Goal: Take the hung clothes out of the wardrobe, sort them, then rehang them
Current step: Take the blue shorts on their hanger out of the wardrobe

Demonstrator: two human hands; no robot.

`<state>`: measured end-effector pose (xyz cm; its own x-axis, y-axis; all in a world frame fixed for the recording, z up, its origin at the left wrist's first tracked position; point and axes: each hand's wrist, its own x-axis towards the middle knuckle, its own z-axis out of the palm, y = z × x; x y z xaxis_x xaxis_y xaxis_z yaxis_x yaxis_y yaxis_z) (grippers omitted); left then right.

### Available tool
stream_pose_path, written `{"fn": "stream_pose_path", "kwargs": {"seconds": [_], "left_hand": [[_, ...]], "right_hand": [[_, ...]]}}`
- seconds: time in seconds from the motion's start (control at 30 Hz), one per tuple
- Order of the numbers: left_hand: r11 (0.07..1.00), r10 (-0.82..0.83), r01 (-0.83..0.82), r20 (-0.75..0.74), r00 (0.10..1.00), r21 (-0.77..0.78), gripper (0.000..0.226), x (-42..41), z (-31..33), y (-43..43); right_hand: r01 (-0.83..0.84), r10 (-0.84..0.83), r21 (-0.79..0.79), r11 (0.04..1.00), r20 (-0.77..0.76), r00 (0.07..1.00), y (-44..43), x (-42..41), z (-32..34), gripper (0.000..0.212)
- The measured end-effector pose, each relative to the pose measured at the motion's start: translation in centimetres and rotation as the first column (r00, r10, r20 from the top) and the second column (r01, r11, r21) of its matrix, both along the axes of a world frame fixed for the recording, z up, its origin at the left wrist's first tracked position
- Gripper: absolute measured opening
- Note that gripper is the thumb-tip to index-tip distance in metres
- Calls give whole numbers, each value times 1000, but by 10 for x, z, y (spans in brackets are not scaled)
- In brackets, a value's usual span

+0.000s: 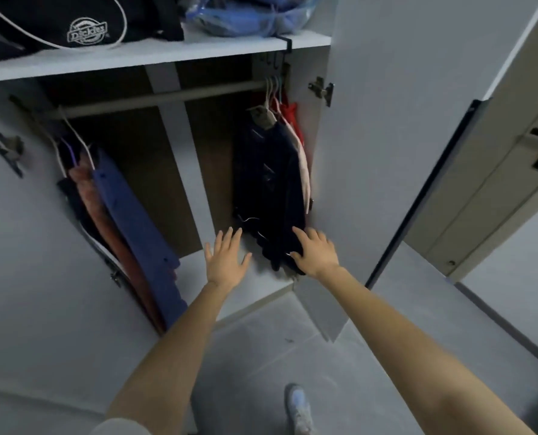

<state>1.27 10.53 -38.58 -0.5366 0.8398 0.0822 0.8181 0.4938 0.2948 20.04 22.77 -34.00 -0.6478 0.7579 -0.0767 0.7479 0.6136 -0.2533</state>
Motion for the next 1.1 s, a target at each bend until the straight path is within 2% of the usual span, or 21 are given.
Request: {"fn": "stream_pose_path", "kwargs": {"seconds": [0.3,0.43,0.63,0.83,1.0,1.1], "left_hand": [[950,311,-311,-6,950,27,68,-107,4,14],[904,419,-420,30,907,80,68,-139,11,21],[791,564,-561,67,823,244,70,-188,21,14],[686,643,-639,121,757,348,73,-232,31,2],[662,636,-623,128,761,417,68,-274,46,1],[636,623,-600,137,770,486,55,-300,56,6]], "right_hand": [[-268,270,41,962,-40,962,59,-135,4,67],[-368,369,40,929,-24,929,88,-185,10,68],[-490,491,76,868,9,871,118,-253,20,68],[-569,570,55,821,0,822,118,-313,22,67],[-597,598,41,801,-44,800,113,-352,20,63],[-598,600,50,800,-34,799,114,-373,21,61]]}}
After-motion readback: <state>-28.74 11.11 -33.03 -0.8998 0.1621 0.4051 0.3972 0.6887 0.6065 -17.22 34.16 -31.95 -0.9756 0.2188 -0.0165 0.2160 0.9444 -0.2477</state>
